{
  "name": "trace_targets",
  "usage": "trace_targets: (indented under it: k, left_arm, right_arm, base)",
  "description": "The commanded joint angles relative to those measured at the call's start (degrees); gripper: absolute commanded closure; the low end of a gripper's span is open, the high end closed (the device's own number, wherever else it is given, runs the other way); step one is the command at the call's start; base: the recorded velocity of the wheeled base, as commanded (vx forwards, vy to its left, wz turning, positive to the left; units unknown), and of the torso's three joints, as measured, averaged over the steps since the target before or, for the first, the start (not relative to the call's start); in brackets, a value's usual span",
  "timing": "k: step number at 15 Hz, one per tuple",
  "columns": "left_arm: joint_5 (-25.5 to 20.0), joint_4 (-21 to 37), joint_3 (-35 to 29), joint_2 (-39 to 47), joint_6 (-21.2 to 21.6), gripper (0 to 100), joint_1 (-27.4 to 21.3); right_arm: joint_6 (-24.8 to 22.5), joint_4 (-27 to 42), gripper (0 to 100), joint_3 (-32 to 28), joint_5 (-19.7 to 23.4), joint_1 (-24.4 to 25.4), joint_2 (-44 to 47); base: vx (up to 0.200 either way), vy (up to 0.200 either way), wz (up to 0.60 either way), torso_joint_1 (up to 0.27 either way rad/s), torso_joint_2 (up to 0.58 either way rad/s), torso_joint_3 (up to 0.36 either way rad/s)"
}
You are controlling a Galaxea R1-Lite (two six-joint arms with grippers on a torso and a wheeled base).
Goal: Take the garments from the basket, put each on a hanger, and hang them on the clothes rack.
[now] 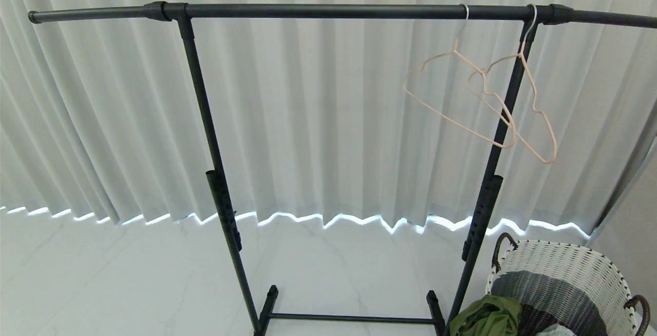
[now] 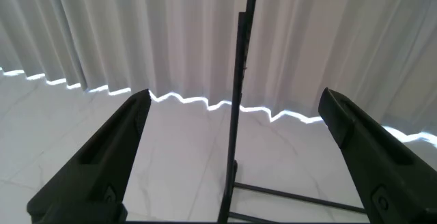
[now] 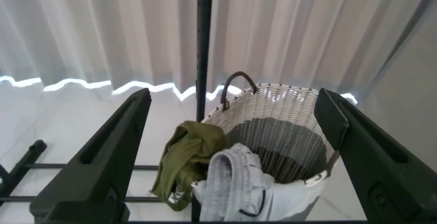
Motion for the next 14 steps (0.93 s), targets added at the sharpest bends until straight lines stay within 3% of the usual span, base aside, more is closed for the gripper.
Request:
trace_targets:
  k: [1,9,14]
  left_arm:
    - [0.0,0.0,0.0,0.1,0.0,0,0.0]
    - [-0.5,0.0,0.0,0.1,0.2,0,0.0]
    - [-3.6,0.5,0.7,0.1,-0.7,0,-0.1]
  right_arm:
    - [0.0,0.0,0,0.0,0.0,0.0,0.0]
    - [0.0,0.1,0,0.0,0.0,0.0,0.0]
    - [-0.8,0.0,0,0.0,0.0,0.0,0.0]
  base:
    - [0.0,0.0,0.0,0.0,0.0,0.0]
    - [0.0,0.0,0.0,-0.051,0.23,0.179]
    - [0.0,0.0,0.0,-0.002,0.01,0.012]
